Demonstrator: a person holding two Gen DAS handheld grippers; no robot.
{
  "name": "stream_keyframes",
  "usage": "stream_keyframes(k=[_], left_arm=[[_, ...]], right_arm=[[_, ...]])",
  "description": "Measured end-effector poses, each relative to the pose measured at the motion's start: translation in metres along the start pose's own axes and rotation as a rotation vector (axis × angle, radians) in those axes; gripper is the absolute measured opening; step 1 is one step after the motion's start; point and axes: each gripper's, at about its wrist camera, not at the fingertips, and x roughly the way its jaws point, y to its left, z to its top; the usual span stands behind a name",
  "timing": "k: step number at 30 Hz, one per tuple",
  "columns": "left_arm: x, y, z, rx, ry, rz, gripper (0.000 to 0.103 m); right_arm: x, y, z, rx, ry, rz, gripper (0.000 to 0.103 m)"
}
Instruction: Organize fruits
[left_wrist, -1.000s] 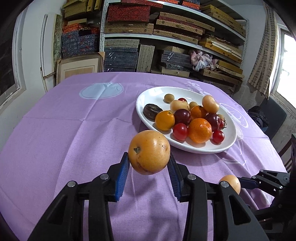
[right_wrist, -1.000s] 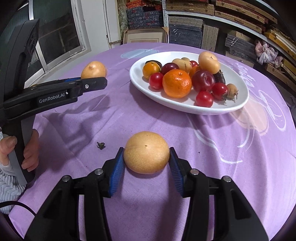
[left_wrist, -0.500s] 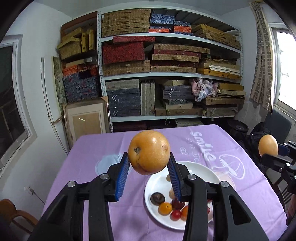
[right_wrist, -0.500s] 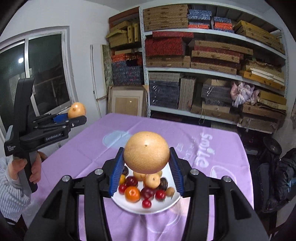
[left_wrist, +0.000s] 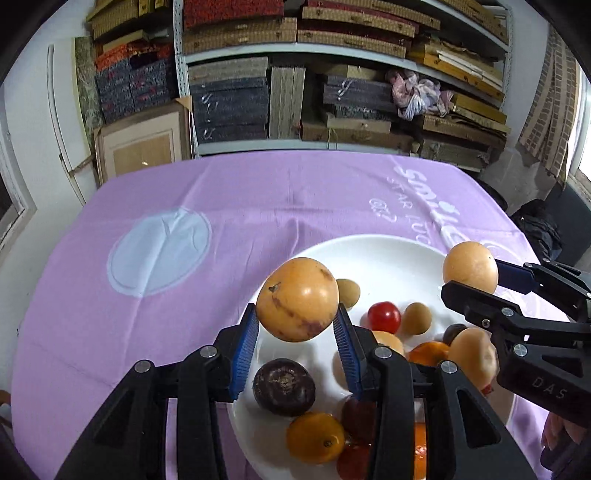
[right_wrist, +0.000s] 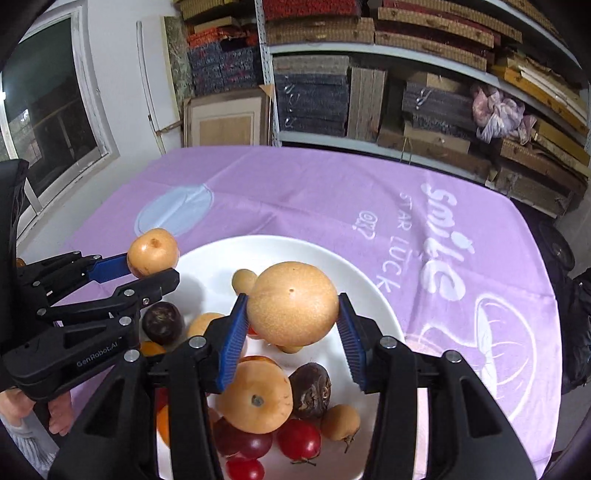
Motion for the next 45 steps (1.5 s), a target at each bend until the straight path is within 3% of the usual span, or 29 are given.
stream_keyframes(k=[8, 14, 19, 21, 28, 36, 45], left_arm=[[0.032, 0.009, -0.006, 0.006, 0.044, -0.011, 0.043], [0.039, 0.001, -0.010, 0.023, 0.047, 0.009, 0.044], [0.032, -0.003, -0.012, 0.041, 0.017, 0.034, 0.063], [0.025, -0.005, -0.011, 0.048, 0.002, 0.043, 0.065], [-0.009, -0.007, -0.012, 0.057, -0.048, 0.060, 0.068], [-0.072, -0.011, -0.016, 0.061, -0.129, 0.073, 0.072], [-0.139, -0.026, -0.040, 0.092, -0.223, 0.066, 0.080]], right_arm=[[0.049, 0.007, -0.015, -0.036, 0.095, -0.001, 0.047], [0.053, 0.008, -0.016, -0.034, 0.085, 0.005, 0.047], [0.047, 0.005, -0.016, -0.031, 0.074, -0.011, 0.050], [0.042, 0.003, -0.015, -0.024, 0.063, -0.013, 0.051], [-0.003, 0.005, -0.007, -0.010, -0.009, -0.011, 0.056], [-0.085, 0.013, -0.006, 0.008, -0.130, 0.003, 0.062], [-0.171, 0.036, -0.035, 0.007, -0.249, 0.042, 0.071]])
